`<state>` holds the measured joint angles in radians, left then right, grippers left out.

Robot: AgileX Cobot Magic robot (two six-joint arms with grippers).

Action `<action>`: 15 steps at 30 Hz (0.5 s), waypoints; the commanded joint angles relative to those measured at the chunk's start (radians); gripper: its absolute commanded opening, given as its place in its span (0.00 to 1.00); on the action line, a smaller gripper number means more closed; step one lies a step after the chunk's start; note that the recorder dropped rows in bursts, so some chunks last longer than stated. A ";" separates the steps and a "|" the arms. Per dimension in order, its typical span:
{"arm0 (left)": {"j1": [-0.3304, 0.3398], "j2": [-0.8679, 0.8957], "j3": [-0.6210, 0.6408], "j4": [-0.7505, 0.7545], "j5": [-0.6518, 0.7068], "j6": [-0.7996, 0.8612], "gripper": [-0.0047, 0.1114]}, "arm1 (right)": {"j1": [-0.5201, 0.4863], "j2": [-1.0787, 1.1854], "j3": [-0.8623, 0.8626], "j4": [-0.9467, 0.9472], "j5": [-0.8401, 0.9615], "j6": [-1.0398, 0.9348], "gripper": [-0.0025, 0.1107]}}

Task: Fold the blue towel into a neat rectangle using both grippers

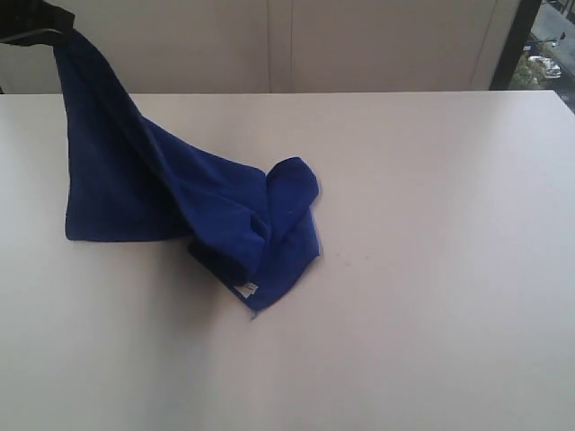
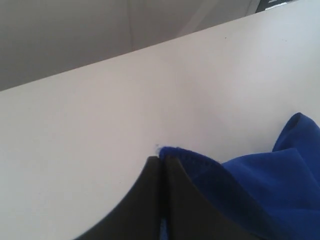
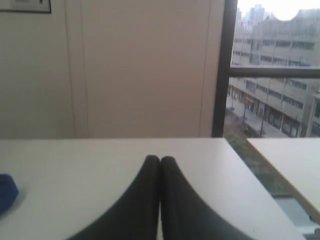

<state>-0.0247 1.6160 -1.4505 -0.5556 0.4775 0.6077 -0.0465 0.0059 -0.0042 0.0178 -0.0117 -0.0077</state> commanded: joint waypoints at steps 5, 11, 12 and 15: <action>0.001 -0.002 -0.004 -0.012 0.000 -0.009 0.04 | 0.005 -0.006 0.004 -0.003 -0.189 0.001 0.02; 0.001 -0.002 -0.004 -0.012 0.025 -0.009 0.04 | 0.005 -0.006 0.004 0.005 -0.223 -0.045 0.02; 0.001 -0.002 -0.004 -0.012 0.029 -0.009 0.04 | 0.005 -0.006 0.004 0.010 -0.228 -0.036 0.02; 0.001 -0.002 -0.004 -0.015 0.041 -0.009 0.04 | 0.005 -0.006 0.004 0.012 -0.208 -0.033 0.02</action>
<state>-0.0247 1.6160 -1.4505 -0.5556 0.4933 0.6066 -0.0465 0.0059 -0.0042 0.0245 -0.2190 -0.0393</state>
